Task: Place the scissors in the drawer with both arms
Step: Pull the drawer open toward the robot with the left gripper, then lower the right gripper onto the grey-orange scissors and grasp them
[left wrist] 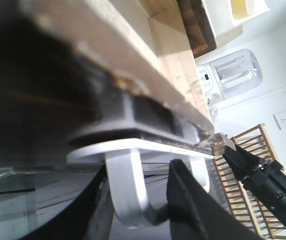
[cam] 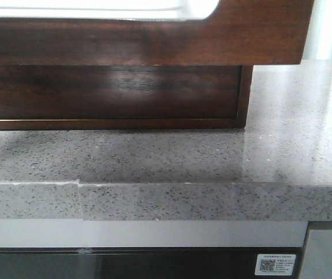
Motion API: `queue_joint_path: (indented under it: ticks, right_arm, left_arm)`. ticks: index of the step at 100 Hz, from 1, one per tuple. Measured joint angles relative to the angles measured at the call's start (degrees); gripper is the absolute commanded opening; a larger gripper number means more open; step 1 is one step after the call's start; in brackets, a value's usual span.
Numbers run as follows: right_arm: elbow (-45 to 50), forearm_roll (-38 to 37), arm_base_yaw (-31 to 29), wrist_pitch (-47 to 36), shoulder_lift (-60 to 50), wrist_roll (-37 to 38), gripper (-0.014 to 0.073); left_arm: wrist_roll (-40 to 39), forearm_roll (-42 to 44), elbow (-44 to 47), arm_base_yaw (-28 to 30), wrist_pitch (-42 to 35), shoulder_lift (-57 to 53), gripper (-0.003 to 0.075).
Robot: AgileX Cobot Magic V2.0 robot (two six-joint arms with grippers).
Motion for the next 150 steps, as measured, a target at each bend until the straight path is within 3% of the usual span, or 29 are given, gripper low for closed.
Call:
queue_joint_path:
  ticks: [11, 18, 34, 60, 73, 92, 102, 119, 150]
  right_arm:
    - [0.00, 0.00, 0.00, 0.11, 0.00, 0.00, 0.0568]
    - [0.00, 0.00, 0.00, 0.33, 0.00, 0.00, 0.0568]
    - [-0.71, 0.00, 0.00, 1.75, 0.00, 0.00, 0.0568]
    - [-8.02, -6.13, -0.51, 11.11, 4.25, 2.69, 0.0568]
    - [-13.05, -10.31, -3.47, 16.63, 10.47, 5.86, 0.0566]
    - [-18.11, -10.04, -11.58, 20.53, 21.35, 5.98, 0.0565]
    - [-20.03, -7.65, -15.08, 21.05, 27.73, 2.90, 0.0565]
    - [-24.66, -5.83, -15.91, 22.02, 38.87, 0.81, 0.0558]
    - [-37.25, -5.37, -16.03, 26.42, 57.32, -2.77, 0.0419]
  left_arm:
    - [4.11, 2.64, -0.41, 0.00, 0.26, -0.59, 0.0438]
    - [6.77, 5.11, -0.88, 0.00, 1.43, -1.14, 0.0487]
    - [6.25, 15.50, -3.23, -0.11, 3.14, -1.94, 0.0471]
    - [-10.50, 47.29, -12.75, -0.11, 5.30, -7.98, 0.0471]
    - [-13.14, 56.61, -15.56, -1.55, 5.92, -10.64, 0.0471]
    - [-15.93, 67.41, -17.28, -6.72, 4.92, -11.01, 0.0471]
    - [-17.23, 70.54, -17.77, -8.42, 1.93, -11.13, 0.0471]
    - [-17.57, 71.67, -17.87, -9.25, -3.76, -11.13, 0.0471]
    - [-17.57, 71.78, -17.87, -9.25, -6.51, -11.13, 0.0471]
